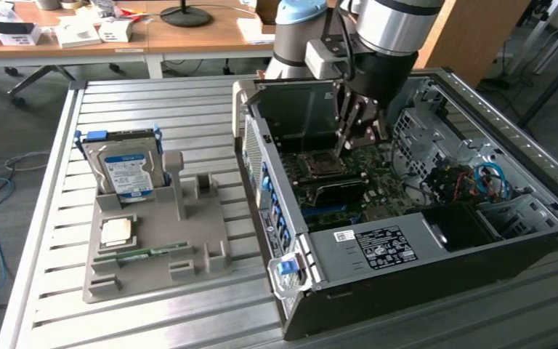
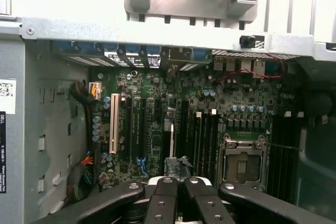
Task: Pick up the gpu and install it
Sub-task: 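Press down on the gpu until it lock into place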
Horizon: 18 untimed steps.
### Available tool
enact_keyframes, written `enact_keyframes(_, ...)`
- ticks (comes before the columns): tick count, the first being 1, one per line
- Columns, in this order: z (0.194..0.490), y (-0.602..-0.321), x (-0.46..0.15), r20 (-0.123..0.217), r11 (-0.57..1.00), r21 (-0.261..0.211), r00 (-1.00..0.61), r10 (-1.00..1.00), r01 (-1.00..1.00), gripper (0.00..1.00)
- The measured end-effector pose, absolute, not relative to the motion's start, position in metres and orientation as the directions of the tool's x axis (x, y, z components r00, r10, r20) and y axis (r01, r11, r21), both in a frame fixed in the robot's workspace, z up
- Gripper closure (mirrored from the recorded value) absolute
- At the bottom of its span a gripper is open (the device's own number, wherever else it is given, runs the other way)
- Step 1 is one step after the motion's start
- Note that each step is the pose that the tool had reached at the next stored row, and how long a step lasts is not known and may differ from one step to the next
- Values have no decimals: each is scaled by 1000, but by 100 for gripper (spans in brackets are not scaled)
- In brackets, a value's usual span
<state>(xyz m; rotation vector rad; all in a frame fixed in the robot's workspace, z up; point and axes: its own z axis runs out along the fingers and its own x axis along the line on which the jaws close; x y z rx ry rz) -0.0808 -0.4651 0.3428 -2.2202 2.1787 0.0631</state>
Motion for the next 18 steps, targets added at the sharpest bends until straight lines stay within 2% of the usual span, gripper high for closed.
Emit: enact_keyframes(18,327,-462,-82,-50,-3,7,3,-999,-1000,89)
